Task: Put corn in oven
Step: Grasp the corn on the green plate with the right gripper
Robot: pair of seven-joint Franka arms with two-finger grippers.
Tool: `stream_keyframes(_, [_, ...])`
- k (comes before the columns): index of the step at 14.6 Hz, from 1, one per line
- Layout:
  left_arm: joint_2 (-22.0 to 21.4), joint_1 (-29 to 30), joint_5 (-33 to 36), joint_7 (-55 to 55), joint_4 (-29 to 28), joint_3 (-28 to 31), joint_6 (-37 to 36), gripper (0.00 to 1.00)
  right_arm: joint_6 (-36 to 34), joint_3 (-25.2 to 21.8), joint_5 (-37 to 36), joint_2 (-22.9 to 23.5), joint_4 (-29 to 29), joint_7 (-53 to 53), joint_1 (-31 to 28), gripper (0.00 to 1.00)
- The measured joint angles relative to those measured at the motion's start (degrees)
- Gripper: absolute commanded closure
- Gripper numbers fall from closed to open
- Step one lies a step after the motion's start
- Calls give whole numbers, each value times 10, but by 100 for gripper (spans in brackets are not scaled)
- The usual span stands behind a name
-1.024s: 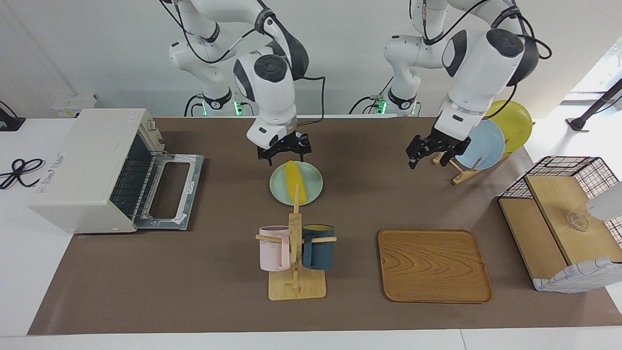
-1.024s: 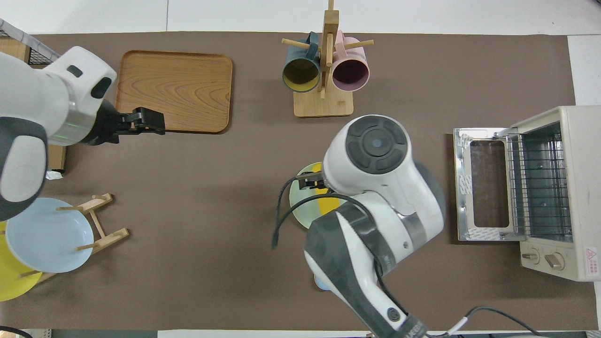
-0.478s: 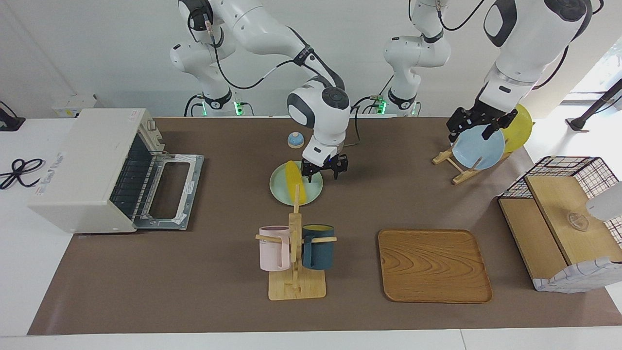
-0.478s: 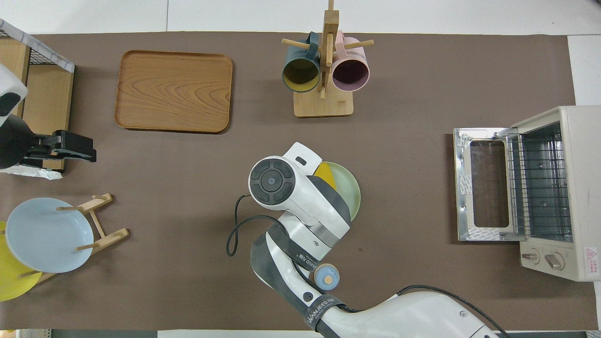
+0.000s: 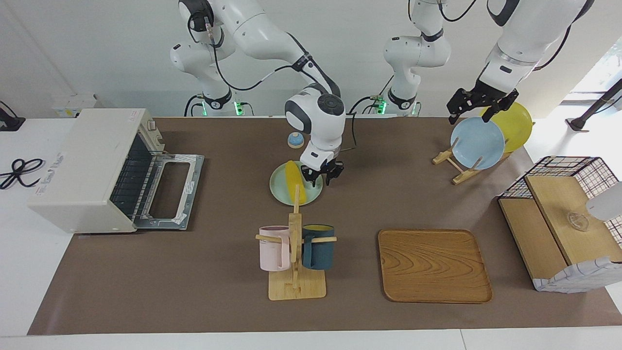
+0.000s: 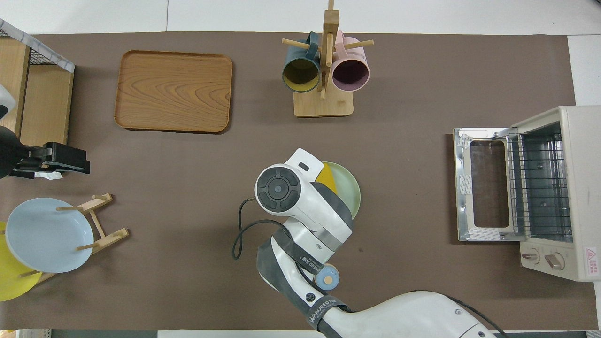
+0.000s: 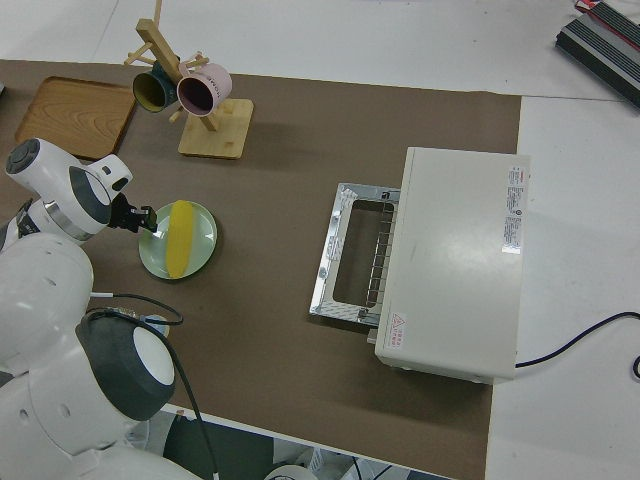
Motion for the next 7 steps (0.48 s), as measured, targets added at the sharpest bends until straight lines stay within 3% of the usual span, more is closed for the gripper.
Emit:
stream_keyframes(1, [0,0,0,0,0,0,1,0,1,1,0,0,-3,1,0,51])
stream_keyframes(2, [1,0,0,1,0,0,3,0,1,1,0,-1,-6,1,0,64])
stream_keyframes(3, [3,0,0,2,0,0,5,0,3,1,0,-2,-10,2,1,91])
stream_keyframes(4, [6,3,0,2,0,-1,8,0,5,1,0,-3,-15,2,1,100])
stream_keyframes(7, [24,18,0,6,3,-2,13,0,8,2,0,-8,-25,2,2,100])
